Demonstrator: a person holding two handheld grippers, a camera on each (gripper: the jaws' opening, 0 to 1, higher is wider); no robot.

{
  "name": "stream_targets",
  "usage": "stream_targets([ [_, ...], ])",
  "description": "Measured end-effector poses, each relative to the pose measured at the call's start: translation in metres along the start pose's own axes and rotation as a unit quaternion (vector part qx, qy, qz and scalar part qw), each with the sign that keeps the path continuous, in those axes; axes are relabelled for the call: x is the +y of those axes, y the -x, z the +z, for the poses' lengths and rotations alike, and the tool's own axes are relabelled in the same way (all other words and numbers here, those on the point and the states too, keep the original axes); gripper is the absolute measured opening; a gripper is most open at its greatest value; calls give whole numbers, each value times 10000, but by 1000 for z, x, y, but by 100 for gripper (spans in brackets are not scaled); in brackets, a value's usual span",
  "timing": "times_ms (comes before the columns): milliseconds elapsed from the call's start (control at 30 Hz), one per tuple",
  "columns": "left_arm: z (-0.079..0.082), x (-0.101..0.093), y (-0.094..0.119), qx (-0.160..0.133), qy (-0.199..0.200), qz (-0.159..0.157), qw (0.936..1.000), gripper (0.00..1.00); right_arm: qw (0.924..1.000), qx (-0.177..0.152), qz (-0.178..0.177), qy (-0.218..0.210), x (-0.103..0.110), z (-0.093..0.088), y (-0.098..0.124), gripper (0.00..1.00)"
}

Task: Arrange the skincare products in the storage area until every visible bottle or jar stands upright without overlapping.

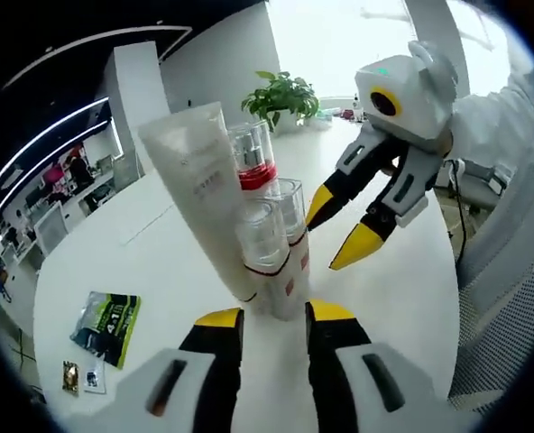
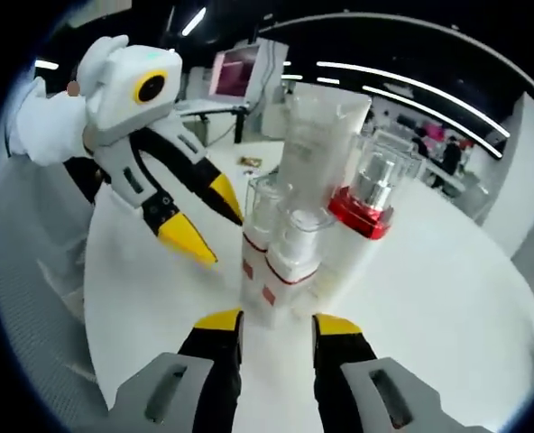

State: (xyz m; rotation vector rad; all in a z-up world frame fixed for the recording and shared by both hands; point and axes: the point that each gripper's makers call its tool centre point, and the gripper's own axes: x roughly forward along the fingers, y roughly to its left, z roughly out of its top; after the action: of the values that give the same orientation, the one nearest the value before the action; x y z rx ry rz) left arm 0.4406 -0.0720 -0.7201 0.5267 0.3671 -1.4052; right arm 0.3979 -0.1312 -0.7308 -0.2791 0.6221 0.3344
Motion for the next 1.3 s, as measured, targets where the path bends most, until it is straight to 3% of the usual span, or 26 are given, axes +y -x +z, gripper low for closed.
stream_targets([
  [400,-1,11,31,35,203,85,9998,42,9997,-149,-94,171,6,27,21,50],
  [567,0,10,44,12,437,14,9990,48,9997,-254,-27,28,13,37,26,56],
  [800,0,13,61,58,399,54,9992,59,9998,-206,-4,64,23,44,32,64],
  [1033,-6,20,85,99,502,229,9984,65,9996,-269,-20,25,30,53,43,69],
  [1100,-9,21,88,100,459,251,9986,68,9999,-104,19,71,34,48,44,71],
  [1200,-23,22,94,354,494,248,9978,69,9999,-95,50,64,40,47,44,73],
  [1300,-27,21,99,384,507,252,9977,72,9999,-99,67,18,43,48,46,76],
])
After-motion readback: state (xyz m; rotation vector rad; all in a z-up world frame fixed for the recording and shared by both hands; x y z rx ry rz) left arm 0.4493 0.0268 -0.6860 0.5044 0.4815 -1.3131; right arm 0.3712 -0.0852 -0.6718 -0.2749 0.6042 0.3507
